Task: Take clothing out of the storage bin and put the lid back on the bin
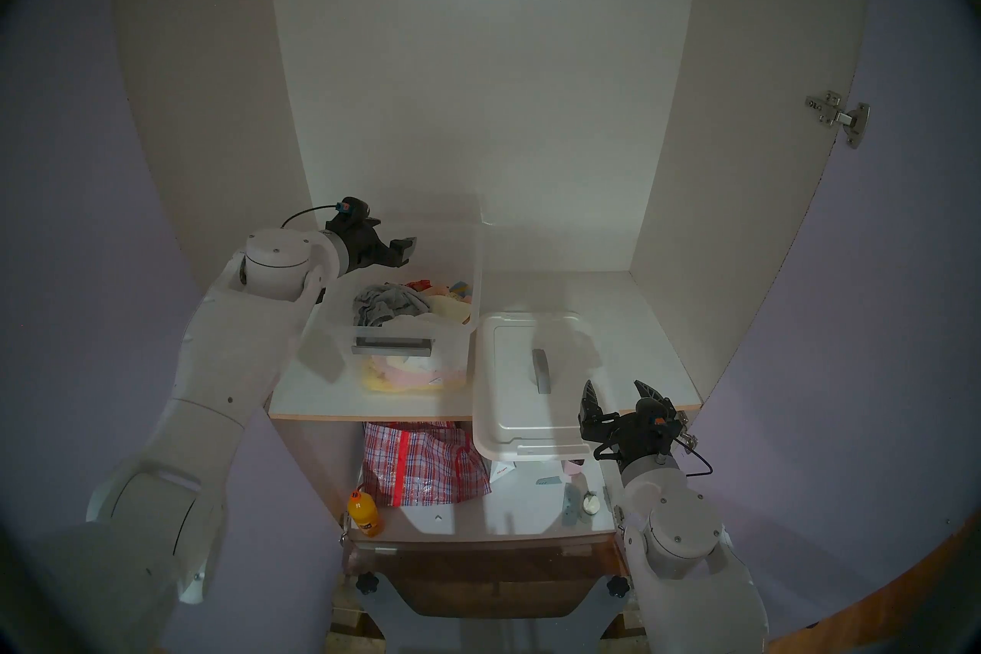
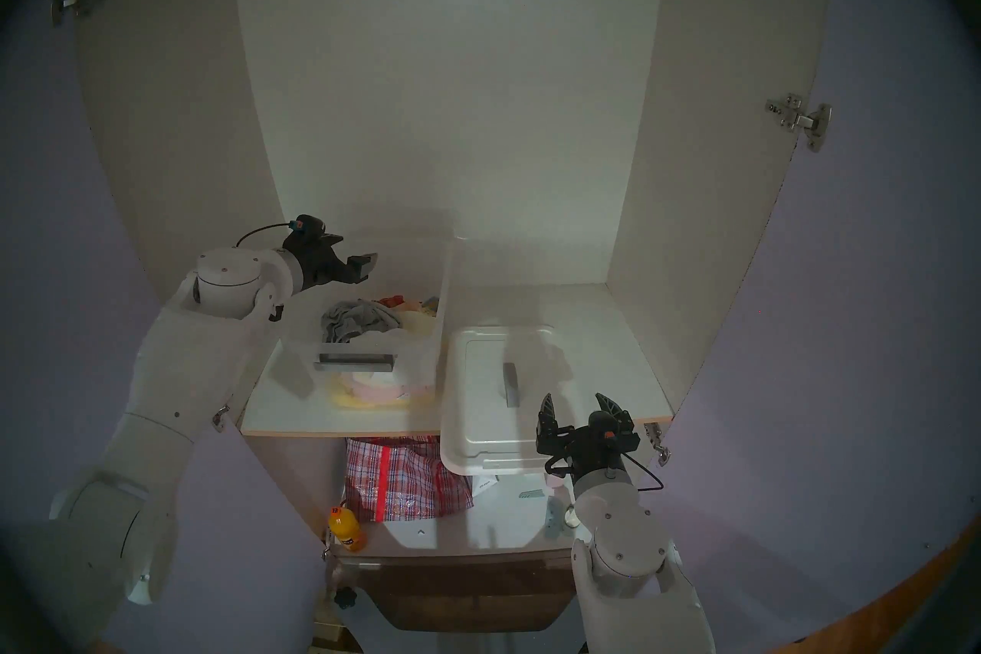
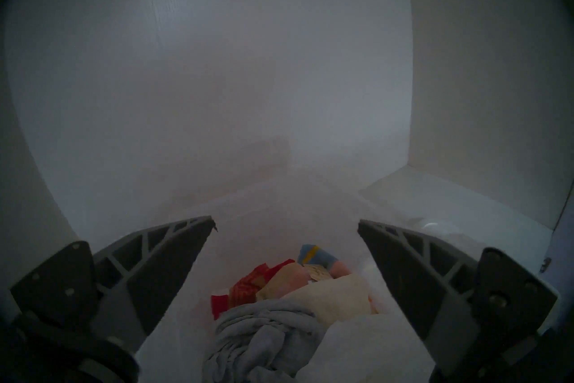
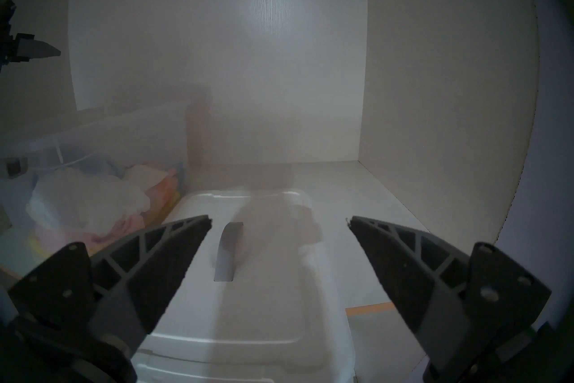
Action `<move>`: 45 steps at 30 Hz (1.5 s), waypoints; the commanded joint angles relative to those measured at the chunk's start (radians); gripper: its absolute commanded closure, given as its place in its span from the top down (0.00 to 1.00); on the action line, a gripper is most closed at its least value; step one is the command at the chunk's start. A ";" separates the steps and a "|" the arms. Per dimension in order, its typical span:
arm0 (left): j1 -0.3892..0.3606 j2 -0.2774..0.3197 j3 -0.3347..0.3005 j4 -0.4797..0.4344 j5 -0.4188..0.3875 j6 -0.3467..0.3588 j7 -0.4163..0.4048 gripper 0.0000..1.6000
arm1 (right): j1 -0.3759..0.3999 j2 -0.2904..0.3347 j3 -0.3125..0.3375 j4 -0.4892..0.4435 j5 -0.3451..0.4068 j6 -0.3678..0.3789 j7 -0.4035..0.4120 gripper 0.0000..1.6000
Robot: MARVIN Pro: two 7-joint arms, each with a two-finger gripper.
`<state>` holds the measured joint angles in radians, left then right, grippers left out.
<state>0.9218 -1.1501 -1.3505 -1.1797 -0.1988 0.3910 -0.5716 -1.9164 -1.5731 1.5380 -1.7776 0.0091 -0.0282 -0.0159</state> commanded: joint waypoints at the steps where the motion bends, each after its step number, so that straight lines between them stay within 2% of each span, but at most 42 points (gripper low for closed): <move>1: -0.113 -0.013 0.005 0.086 -0.013 0.023 -0.081 1.00 | 0.009 -0.001 -0.002 -0.025 -0.001 -0.004 0.000 1.00; 4: -0.161 -0.009 0.033 0.174 0.034 0.038 -0.115 1.00 | 0.009 -0.001 -0.002 -0.024 -0.001 -0.004 0.000 1.00; 6: -0.199 -0.013 0.043 0.239 0.037 0.017 -0.136 1.00 | 0.009 -0.001 -0.002 -0.024 -0.001 -0.004 0.000 1.00; 11: -0.287 -0.002 0.126 0.358 0.118 0.062 -0.192 1.00 | 0.010 -0.001 -0.002 -0.022 -0.001 -0.005 0.000 1.00; 15: -0.364 -0.010 0.170 0.478 0.156 0.040 -0.233 1.00 | 0.011 -0.001 -0.002 -0.021 0.000 -0.005 0.000 1.00; 22: -0.466 -0.040 0.192 0.610 0.165 0.009 -0.261 1.00 | 0.012 -0.001 -0.001 -0.018 0.000 -0.006 0.000 1.00; 25: -0.523 -0.069 0.205 0.705 0.169 0.006 -0.288 1.00 | 0.012 -0.001 -0.001 -0.018 0.000 -0.006 0.000 1.00; 27: -0.543 -0.086 0.182 0.758 0.143 -0.013 -0.300 1.00 | 0.012 -0.001 -0.001 -0.018 0.000 -0.006 0.000 1.00; 29: -0.573 -0.101 0.208 0.816 0.176 -0.015 -0.306 1.00 | 0.012 -0.001 -0.001 -0.018 0.000 -0.006 0.000 1.00; 36: -0.626 -0.149 0.281 0.958 0.233 -0.059 -0.273 1.00 | 0.012 -0.001 -0.001 -0.018 0.000 -0.006 0.000 1.00; 45: -0.616 -0.165 0.345 0.991 0.250 -0.107 -0.259 1.00 | 0.013 -0.001 -0.001 -0.017 0.000 -0.006 0.000 1.00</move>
<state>0.3372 -1.3012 -1.0096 -0.1696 0.0467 0.3172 -0.8328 -1.9144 -1.5730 1.5383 -1.7718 0.0093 -0.0283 -0.0158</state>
